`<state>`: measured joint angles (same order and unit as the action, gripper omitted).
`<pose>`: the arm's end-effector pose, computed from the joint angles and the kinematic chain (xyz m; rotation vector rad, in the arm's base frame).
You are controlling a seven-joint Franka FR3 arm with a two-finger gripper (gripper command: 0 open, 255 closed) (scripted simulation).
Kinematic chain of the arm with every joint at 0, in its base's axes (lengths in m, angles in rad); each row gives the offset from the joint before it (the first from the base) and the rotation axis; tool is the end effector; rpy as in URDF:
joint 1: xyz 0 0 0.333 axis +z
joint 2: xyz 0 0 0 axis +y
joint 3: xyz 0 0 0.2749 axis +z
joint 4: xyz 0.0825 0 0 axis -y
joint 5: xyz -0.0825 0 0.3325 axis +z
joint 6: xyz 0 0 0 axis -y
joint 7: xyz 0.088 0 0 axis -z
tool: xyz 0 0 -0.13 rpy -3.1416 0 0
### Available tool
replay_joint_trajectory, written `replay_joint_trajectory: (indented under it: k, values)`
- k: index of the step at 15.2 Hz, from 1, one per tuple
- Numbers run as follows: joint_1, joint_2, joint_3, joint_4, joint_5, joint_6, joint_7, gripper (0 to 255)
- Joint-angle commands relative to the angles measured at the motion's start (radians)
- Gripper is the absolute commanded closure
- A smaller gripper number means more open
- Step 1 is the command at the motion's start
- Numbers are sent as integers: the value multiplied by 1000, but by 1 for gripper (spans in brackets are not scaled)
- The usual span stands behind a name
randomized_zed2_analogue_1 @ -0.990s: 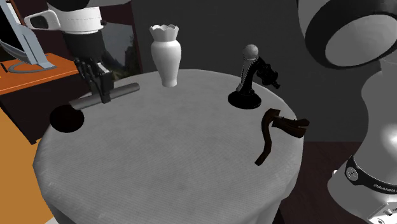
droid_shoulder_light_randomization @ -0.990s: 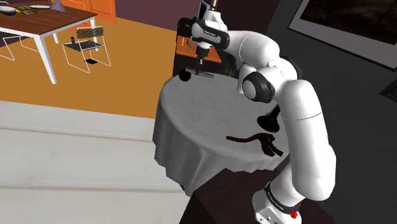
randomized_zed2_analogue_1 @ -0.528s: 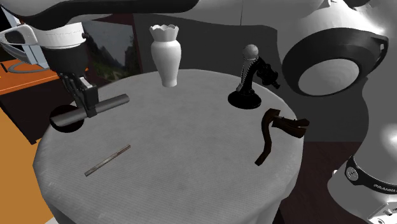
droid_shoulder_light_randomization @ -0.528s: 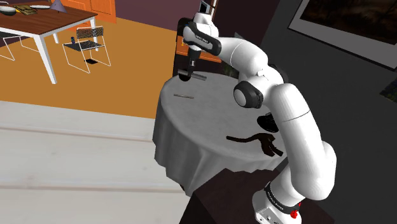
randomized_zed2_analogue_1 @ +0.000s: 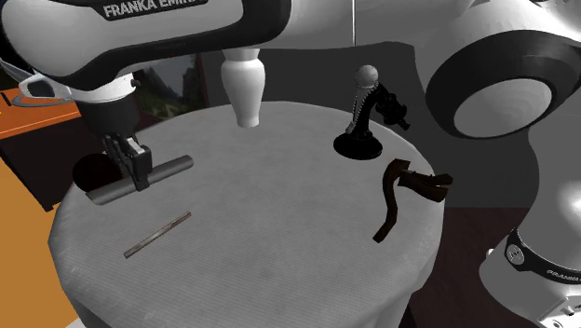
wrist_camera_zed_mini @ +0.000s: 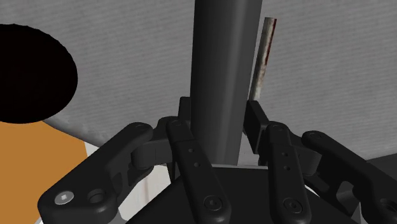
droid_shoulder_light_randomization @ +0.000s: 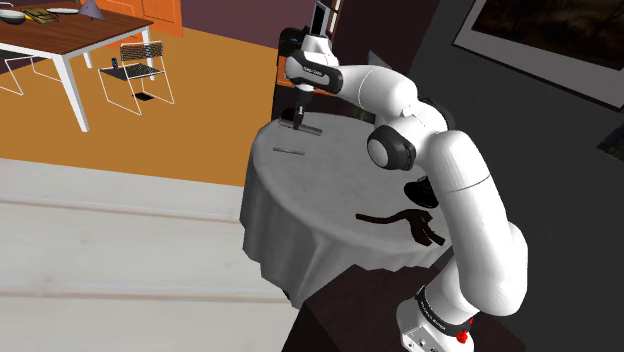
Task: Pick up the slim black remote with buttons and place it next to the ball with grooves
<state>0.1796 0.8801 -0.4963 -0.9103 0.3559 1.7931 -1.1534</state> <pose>0.6951 -0.0565 0.3572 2.7350 1.4024 0.0694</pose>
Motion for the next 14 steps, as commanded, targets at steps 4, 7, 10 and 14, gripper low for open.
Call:
replay_joint_trajectory:
  k: [4, 7, 10, 14]
  values:
    - [15, 1, 1, -70, 4, 67, -9, 255]
    - [21, 7, 4, -101, 8, 103, -14, 255]
    - [25, 16, 7, -128, 13, 136, -18, 255]
    - [28, 31, 12, -156, 19, 178, -23, 255]
